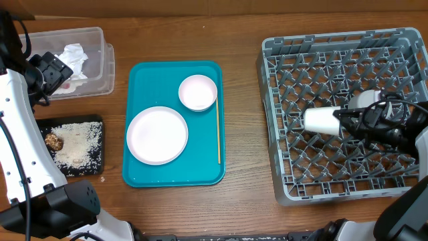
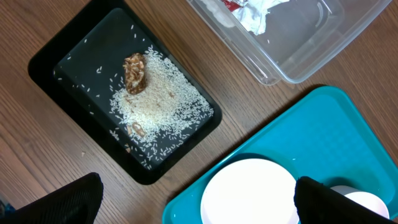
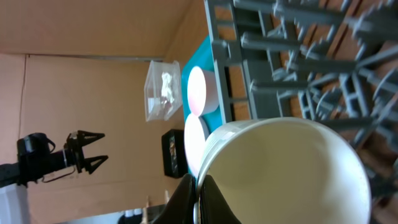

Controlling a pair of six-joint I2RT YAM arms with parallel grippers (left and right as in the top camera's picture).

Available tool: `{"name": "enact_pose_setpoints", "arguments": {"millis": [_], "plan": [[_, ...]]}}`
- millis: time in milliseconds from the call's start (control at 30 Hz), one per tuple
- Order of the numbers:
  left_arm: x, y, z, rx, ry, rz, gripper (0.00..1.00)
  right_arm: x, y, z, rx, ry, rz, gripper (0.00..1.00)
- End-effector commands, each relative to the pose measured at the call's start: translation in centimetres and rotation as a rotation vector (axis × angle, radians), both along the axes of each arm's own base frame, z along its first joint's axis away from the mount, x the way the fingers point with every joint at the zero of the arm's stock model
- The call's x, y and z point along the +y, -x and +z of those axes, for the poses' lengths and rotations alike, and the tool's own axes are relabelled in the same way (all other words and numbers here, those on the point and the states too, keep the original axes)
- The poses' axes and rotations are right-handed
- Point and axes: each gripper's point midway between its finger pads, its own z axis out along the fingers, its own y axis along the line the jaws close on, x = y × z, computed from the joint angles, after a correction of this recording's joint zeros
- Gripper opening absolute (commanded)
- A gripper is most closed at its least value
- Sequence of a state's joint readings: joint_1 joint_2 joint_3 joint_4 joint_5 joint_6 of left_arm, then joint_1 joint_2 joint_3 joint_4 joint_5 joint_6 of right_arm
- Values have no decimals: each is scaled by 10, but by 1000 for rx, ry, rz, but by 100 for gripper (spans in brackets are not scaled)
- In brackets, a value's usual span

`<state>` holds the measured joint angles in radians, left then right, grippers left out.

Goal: Sort waste into correct bins and load items into the dishwasher
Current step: 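Carry the grasped white cup with the right gripper over the rack, then set the white cup upside down in the rack and open the right gripper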

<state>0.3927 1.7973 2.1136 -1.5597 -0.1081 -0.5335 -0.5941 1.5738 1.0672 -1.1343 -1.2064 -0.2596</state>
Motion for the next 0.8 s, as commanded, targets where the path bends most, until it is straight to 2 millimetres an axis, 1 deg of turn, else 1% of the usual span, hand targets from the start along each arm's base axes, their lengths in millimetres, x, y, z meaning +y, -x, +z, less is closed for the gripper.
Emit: {"name": "enact_pose_setpoints", "arguments": {"millis": [0,133,467,600,667,767], "plan": [[-1,-1,-4,10,11,13,100,-1,-3,3,35,-61,-37,4],[-1,-1,-4,9,11,13,100,2,-2,4,36,-92,-38,4],[-1,-1,-4,9,11,13,100,6,6,-14,76,-113,-48,4],[-1,-1,-4,10,11,13,100,5,8,-21,101,-84,-50,4],[-1,-1,-4,9,11,13,100,2,9,-27,146,-68,-67,4],[-1,-1,-4,10,11,13,100,-6,11,-45,234,6,-99,4]]}}
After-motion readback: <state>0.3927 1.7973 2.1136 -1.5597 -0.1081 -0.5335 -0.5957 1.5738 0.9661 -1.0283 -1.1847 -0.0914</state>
